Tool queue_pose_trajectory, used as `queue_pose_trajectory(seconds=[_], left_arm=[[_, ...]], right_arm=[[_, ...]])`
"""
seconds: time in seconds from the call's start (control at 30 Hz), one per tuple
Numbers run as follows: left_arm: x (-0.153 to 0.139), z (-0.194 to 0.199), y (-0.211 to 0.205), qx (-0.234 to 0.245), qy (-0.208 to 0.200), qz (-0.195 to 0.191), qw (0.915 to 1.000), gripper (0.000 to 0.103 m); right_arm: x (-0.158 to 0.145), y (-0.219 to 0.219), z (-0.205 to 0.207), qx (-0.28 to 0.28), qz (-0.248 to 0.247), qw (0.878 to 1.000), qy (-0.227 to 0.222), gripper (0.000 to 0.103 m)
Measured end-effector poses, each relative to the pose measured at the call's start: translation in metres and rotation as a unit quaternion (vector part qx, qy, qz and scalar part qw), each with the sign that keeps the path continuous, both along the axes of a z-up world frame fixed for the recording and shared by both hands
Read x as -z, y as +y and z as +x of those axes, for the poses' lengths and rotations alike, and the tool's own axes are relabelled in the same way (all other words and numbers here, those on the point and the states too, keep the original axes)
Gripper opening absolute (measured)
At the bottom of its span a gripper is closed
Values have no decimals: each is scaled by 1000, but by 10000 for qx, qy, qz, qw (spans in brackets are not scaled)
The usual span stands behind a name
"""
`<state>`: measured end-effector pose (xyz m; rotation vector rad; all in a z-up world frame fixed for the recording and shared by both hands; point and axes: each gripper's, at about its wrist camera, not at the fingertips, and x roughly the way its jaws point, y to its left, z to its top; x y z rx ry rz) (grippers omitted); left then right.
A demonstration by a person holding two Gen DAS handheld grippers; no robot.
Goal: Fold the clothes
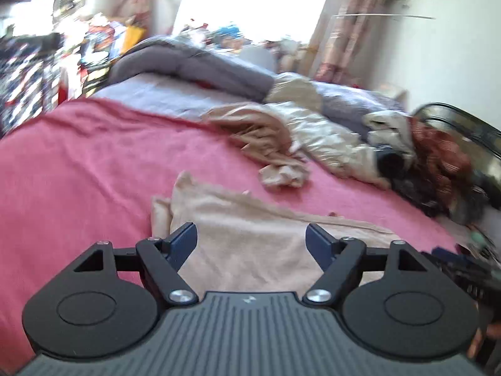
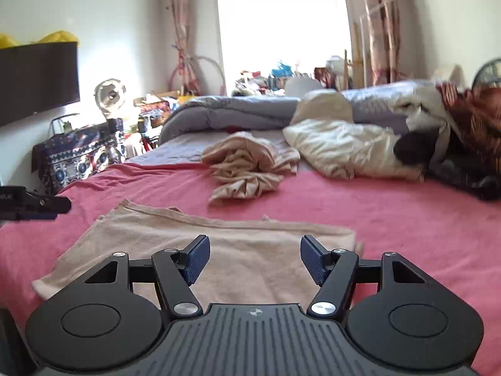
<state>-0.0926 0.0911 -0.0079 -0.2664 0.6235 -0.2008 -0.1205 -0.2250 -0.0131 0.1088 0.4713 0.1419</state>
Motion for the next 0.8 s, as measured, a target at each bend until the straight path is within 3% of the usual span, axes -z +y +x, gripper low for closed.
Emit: queue_pose_trajectory(seconds=[0.07, 0.1, 0.17, 0.2, 0.27, 0.3, 0.37, 0.47, 0.8], left_arm=[[21, 16, -26, -290, 614, 394, 9969, 78], [30, 17, -35, -316, 657, 772, 9943, 79], [47, 19, -53, -365, 736, 1526, 9849, 80], [50, 15, -60, -327, 583, 1815, 9811, 81], [52, 10, -69, -253, 424, 2210, 9740, 82], [52, 8, -71, -212, 380, 2307, 9721, 84], [54, 9, -66, -197, 410, 2178, 9749, 85], [56, 10, -58, -154, 462, 1907, 9804, 85], [60, 11, -58, -41, 374, 1970, 9797, 86]], right_arm=[[17, 16, 14, -73, 71, 9994, 344, 65], [26, 26, 15, -191, -158, 9989, 404, 66], [43, 44, 18, -425, -616, 9958, 522, 80], [49, 51, 13, -478, -901, 9939, 414, 82], [62, 64, 5, -583, -1466, 9873, 196, 85], [65, 65, 4, -552, -1517, 9868, 160, 87], [66, 55, 6, -486, -1261, 9904, 306, 97], [66, 37, 4, -517, -879, 9936, 478, 101], [63, 19, -7, -911, -1404, 9848, 475, 103]])
